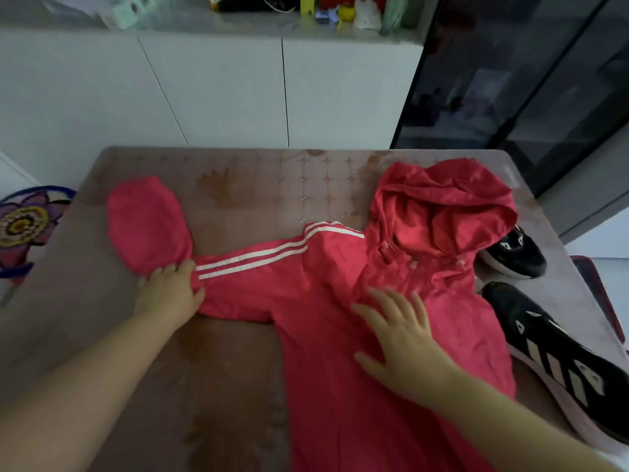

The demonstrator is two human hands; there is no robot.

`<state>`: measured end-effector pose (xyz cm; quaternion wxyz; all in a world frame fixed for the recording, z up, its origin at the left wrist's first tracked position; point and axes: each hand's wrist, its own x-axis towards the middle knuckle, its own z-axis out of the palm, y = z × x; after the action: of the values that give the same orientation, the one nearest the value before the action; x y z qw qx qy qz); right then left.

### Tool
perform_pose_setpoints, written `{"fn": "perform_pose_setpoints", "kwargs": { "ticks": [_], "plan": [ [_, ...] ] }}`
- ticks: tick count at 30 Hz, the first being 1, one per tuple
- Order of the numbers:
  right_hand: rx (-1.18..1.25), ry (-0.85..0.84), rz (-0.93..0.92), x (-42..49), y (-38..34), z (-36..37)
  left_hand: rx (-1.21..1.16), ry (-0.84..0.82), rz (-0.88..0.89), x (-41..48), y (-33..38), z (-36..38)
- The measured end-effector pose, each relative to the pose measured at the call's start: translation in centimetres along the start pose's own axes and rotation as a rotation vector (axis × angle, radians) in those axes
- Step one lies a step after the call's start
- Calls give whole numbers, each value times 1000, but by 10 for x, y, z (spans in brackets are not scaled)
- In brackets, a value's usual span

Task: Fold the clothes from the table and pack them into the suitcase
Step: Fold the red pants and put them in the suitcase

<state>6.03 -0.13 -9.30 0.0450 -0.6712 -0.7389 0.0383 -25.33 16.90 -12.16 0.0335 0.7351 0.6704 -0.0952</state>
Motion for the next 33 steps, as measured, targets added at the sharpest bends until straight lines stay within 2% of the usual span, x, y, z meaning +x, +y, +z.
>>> {"fn": "perform_pose_setpoints", "kwargs": {
  "ticks": [2,5,9,13,16,20,24,29,33],
  "plan": [
    [12,-104,-32,-31,-23,11,-58,-31,-56,-17,-15,5],
    [26,-245,0,-52,-46,17,-157,34,-73,-41,-24,13],
    [16,-327,61,-34,-74,11,-163,46,-57,-69,-24,20],
    [81,-263,-64,10,-115,2,-192,62,-84,-94,-38,22],
    [164,-260,-115,43,-147,7,-347,102,6,-105,-60,17],
    [192,-279,-132,80,-177,23,-381,140,107,-99,-87,8],
    [128,-304,-170,104,-192,44,-413,137,98,-69,-95,1],
    [77,-280,-173,109,-191,65,-333,118,10,-12,-74,-3],
    [137,-68,-181,108,-188,74,-399,67,-58,23,-57,-2]
  ]
}}
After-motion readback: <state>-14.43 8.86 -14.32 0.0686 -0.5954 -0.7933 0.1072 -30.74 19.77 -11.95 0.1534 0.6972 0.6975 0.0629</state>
